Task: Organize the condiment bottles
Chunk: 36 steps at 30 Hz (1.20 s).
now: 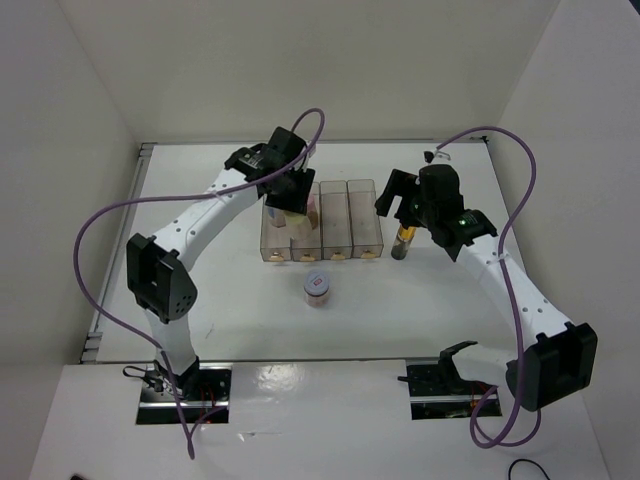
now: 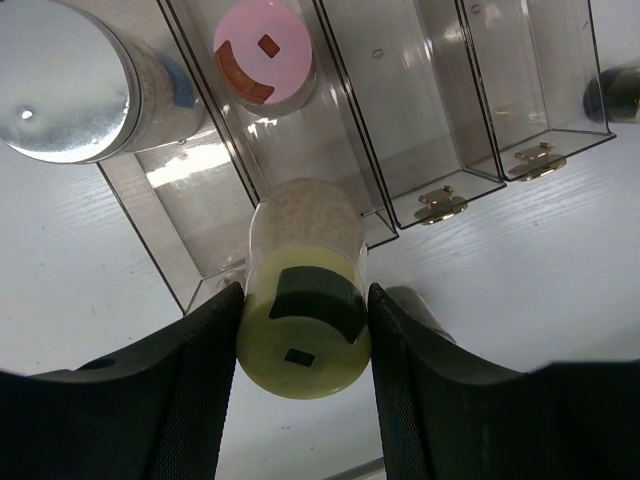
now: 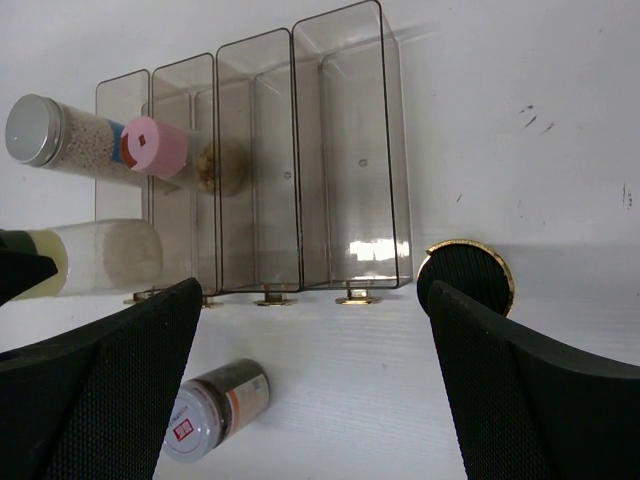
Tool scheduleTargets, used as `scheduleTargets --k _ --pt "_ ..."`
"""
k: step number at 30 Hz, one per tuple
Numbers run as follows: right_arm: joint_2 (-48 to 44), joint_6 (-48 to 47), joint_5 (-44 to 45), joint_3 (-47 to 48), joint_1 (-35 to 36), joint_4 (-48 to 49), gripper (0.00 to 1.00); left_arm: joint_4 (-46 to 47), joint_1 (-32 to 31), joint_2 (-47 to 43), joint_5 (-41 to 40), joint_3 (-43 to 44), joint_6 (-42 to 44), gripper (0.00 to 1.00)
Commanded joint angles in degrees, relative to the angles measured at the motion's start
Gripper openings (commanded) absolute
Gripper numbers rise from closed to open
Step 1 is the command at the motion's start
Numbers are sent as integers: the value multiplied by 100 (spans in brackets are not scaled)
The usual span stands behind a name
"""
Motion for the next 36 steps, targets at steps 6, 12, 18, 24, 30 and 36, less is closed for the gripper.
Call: scheduleTargets --k 6,12,18,24,30,36 --pt "-106 -142 -49 197 44 170 98 452 9 348 45 318 92 30" --pt "-105 -142 -163 197 44 170 98 567 9 673 98 380 145 30" --pt "-105 -142 -216 144 44 170 98 567 9 859 -16 433 197 30" --pt "-105 -142 -392 144 97 170 98 619 9 1105 -138 433 197 31" --pt "-105 -142 -392 144 202 170 98 672 -97 1219 -324 319 197 38" --pt "-53 -195 -524 197 325 222 98 725 -149 1281 -324 213 197 49"
